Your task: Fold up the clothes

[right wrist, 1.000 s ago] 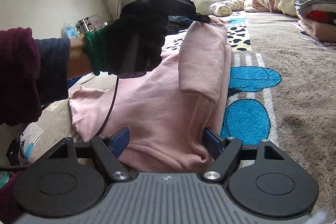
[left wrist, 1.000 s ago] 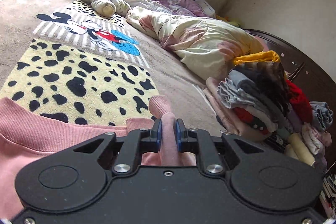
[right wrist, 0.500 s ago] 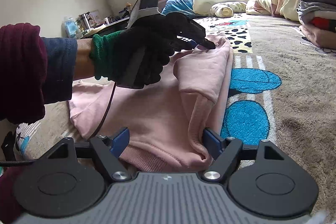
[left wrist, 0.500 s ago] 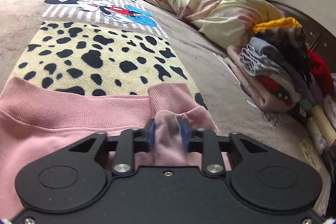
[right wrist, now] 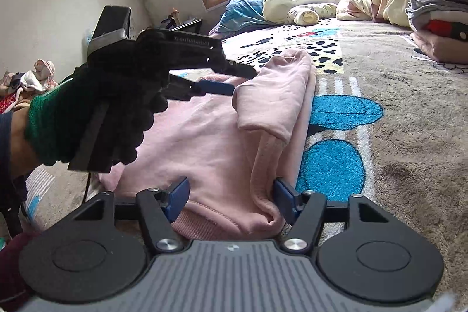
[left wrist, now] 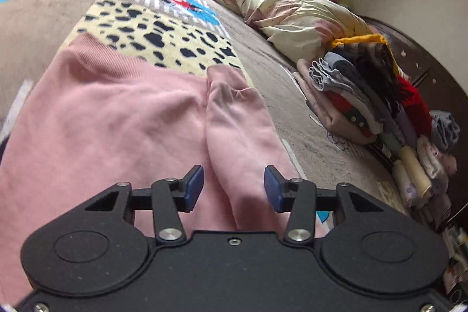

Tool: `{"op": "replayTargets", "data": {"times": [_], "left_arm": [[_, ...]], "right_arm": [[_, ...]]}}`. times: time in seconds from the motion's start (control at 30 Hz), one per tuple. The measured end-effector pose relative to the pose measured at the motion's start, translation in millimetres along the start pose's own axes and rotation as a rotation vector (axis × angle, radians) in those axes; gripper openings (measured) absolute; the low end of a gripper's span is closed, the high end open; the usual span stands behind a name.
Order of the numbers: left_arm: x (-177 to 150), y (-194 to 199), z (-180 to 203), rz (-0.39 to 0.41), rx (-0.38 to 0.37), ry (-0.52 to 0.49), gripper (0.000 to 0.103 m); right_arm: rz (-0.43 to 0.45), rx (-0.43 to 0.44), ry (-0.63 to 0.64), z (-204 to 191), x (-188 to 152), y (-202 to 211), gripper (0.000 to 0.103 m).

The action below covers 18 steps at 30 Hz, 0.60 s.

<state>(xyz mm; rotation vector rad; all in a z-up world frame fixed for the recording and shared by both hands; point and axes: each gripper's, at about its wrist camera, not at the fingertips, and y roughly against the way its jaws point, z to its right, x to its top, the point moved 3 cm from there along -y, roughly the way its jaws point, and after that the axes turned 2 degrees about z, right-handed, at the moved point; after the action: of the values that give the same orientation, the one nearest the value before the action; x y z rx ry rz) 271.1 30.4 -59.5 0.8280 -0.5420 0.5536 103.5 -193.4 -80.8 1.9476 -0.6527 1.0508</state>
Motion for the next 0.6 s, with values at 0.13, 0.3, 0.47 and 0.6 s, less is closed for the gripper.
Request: {"op": "replayTargets", "data": {"times": [0.13, 0.3, 0.47, 0.6], "left_arm": [[-3.7, -6.0, -9.3, -0.014, -0.068, 0.133, 0.026], [15.7, 8.1, 14.0, 0.01, -0.144, 0.031, 0.002], [23.3, -4.0, 28.9, -0.121, 0.014, -0.198, 0.021], [29.1, 13.4, 15.9, -0.014, -0.004, -0.06, 0.053]], "right_arm": [[0.006, -0.007, -0.02, 3.6, 1.5, -3.6, 0.059], [-0.024, 0.026, -0.212, 35.1, 2.4, -9.2, 0.013], [-0.03, 0.036, -0.254, 41.6, 1.4, -10.4, 0.01], [-0.016, 0.03, -0.245, 36.9, 3.5, -5.0, 0.017]]}}
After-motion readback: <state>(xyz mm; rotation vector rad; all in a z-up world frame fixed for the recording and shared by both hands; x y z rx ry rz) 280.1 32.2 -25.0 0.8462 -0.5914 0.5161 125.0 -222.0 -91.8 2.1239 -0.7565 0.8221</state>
